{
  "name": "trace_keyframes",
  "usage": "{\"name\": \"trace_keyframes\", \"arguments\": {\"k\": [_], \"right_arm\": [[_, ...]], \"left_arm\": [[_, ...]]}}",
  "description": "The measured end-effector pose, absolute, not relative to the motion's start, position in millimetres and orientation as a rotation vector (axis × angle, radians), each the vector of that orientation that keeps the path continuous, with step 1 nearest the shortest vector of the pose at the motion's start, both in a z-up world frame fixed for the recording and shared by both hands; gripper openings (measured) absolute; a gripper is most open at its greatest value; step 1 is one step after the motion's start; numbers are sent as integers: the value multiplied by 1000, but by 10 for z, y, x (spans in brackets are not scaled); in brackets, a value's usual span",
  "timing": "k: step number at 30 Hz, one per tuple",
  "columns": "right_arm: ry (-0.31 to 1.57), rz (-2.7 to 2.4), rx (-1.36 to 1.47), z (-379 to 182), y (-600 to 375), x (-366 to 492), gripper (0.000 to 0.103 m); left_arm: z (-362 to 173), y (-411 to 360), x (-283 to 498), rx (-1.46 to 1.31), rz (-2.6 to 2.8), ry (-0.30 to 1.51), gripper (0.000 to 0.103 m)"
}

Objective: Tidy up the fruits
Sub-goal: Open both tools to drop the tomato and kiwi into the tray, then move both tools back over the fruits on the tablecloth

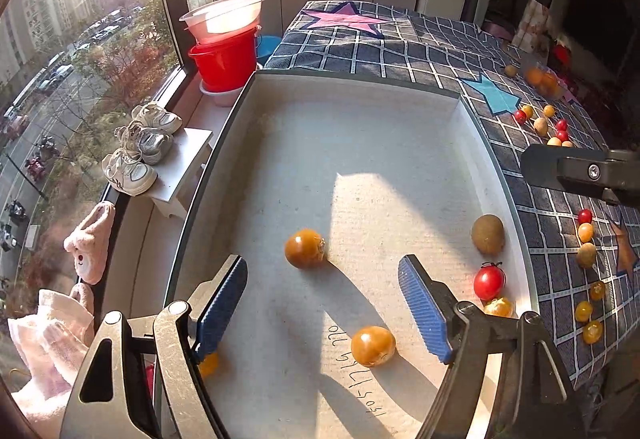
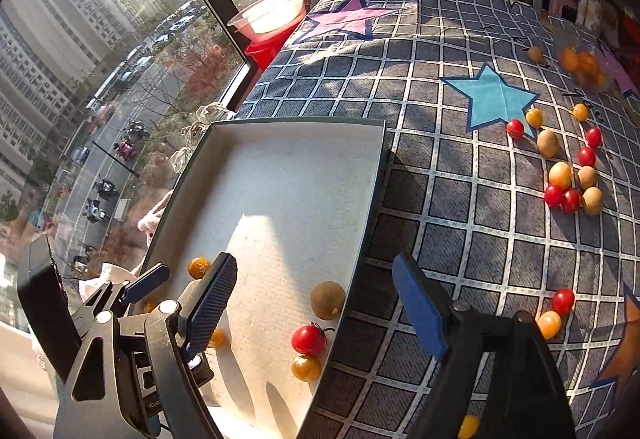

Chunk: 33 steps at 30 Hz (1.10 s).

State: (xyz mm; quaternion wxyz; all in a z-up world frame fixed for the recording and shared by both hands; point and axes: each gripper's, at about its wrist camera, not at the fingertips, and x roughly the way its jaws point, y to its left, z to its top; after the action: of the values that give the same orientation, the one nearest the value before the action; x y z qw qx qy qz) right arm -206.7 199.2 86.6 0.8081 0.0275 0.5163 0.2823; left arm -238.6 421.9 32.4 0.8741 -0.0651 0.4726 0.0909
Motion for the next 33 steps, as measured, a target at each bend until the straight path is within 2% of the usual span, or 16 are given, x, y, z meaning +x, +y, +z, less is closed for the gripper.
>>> {"name": "trace_keyframes", "arguments": {"k": [3,5,7,10,16,23,33], "right_arm": [[1122,558,114,867,1763,-2030,85],[1147,530,131,853,1606,-1993,95],[1134,546,182,854,1419,-2014,96],[1081,608,272,876,1119,-2095,103],[1056,592,336,825,615,-2221,103],[1056,404,57,684,226,-2401,103],[1070,304,11,434,-272,-2614,103]], "left_arm": [[406,4100,-2399,-122,173,969,79],[467,4019,-2400,-117,159,958,79],[526,3937,-2399,-118,139,949,79],[602,3788,-2401,-113,108,938,79],[688,3394,-2381,-63,37,927,79],[699,2831,-2320,19,-60,932,79],[410,2205,-2114,100,-160,1015,79]]}}
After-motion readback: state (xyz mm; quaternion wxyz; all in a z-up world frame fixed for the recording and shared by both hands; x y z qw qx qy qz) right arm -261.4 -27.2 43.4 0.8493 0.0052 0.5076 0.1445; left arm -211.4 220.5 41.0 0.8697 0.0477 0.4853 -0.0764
